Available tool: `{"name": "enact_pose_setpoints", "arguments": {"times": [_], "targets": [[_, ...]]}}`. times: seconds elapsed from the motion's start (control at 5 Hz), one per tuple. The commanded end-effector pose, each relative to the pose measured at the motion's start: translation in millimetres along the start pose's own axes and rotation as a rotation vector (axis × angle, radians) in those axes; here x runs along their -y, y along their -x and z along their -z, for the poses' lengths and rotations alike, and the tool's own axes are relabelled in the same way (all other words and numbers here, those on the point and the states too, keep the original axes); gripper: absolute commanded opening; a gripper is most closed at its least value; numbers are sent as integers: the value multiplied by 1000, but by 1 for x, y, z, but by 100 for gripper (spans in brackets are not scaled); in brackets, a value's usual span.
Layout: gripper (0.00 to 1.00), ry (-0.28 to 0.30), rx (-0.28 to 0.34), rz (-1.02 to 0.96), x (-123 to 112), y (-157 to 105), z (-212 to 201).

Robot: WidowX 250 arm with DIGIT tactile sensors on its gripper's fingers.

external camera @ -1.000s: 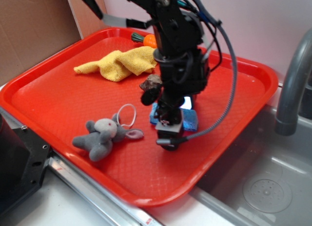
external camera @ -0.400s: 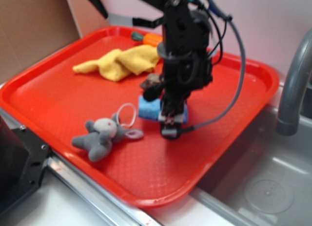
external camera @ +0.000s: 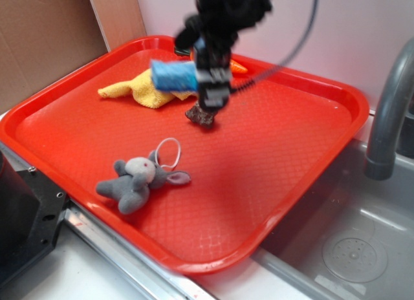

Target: Grab the blue sponge.

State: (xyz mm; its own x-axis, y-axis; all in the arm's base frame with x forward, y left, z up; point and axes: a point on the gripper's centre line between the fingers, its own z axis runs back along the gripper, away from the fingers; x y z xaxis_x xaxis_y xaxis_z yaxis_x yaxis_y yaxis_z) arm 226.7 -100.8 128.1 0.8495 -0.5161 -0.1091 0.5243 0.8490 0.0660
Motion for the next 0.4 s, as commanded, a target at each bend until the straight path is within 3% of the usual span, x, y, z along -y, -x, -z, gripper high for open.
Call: {"name": "enact_pose_setpoints", "arguments": {"times": [0.0, 0.2], "targets": [[0, 58, 123, -227, -16, 44, -65], [0, 90, 134, -292, -24, 67, -74]]}}
